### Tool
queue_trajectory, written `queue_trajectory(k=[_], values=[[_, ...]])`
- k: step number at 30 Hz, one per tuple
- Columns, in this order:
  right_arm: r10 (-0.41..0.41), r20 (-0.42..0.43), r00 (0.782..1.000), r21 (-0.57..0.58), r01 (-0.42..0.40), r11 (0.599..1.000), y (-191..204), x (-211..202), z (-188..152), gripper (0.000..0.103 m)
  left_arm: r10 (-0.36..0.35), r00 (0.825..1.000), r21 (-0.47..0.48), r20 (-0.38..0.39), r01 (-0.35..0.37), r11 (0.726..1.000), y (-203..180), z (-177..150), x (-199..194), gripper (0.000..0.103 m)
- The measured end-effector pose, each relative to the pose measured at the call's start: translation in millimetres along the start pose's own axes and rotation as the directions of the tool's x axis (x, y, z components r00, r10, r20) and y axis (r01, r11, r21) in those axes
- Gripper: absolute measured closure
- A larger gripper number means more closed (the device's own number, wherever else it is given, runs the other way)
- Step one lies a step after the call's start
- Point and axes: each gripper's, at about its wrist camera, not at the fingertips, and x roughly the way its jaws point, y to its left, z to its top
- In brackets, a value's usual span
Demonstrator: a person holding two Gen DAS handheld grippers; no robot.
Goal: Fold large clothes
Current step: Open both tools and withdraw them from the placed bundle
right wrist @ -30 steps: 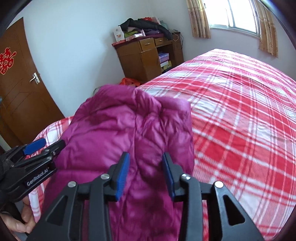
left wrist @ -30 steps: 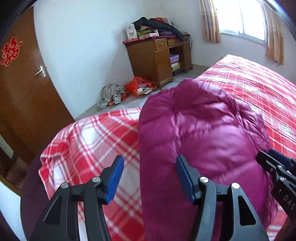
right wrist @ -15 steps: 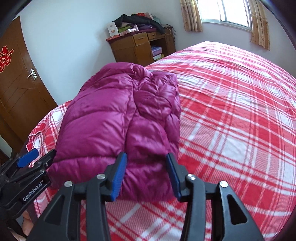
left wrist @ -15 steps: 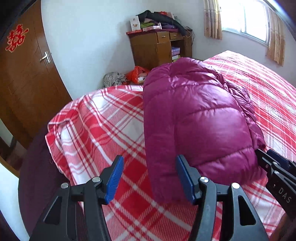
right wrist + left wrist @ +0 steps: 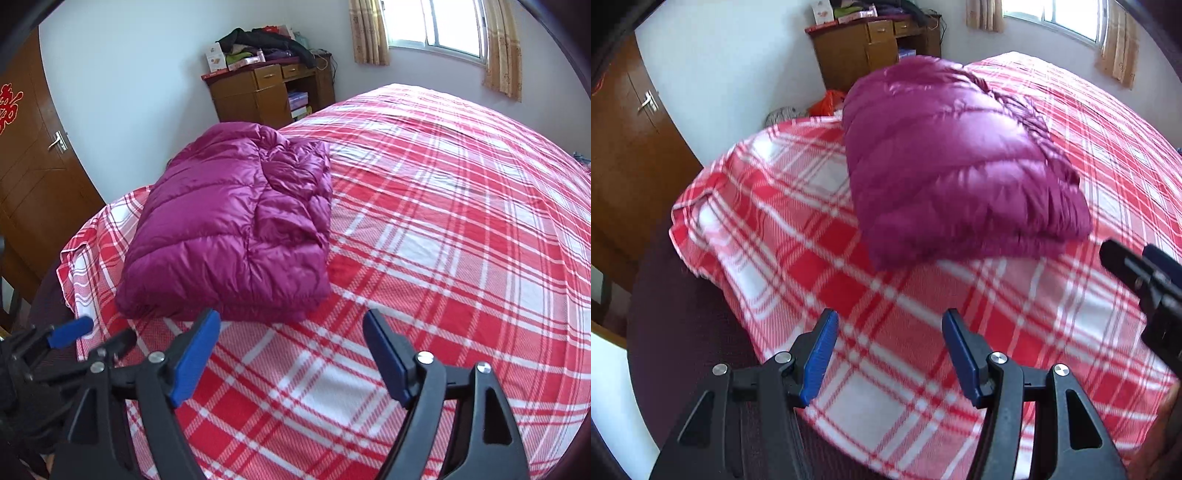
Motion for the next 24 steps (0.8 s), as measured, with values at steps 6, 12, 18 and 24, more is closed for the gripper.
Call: queue_trajectory(k=[6, 12, 18, 24], values=[[-0.008, 0.016, 1.000, -0.009, 0.008, 1.000, 6.1, -16.9, -10.6, 0.021, 0.048, 0.983, -0.007, 0.180, -0.048, 0.999, 4.4, -18.9, -38.2, 0.043], [-0.025, 0.094, 0.995, 0.000, 0.025, 1.000, 6.3, -50.3, -12.2, 0.019, 0.040, 0.935, -0.015, 0.353, -0.037, 0.999, 6.7, -21.3, -86.7, 0.040], [-0.044, 0.217, 0.975, 0.008, 0.043, 0.999, 9.4, -88.6, -7.4, 0.015, 0.035, 0.871, -0.016, 0.490, -0.031, 0.999, 6.2, -22.8, -130.0, 0.032], [-0.063, 0.344, 0.937, -0.010, 0.071, 0.997, 19.6, -122.9, -5.8, 0.011, 0.052, 0.825, -0.017, 0.563, -0.051, 0.999, 5.0, -27.5, -157.2, 0.026]])
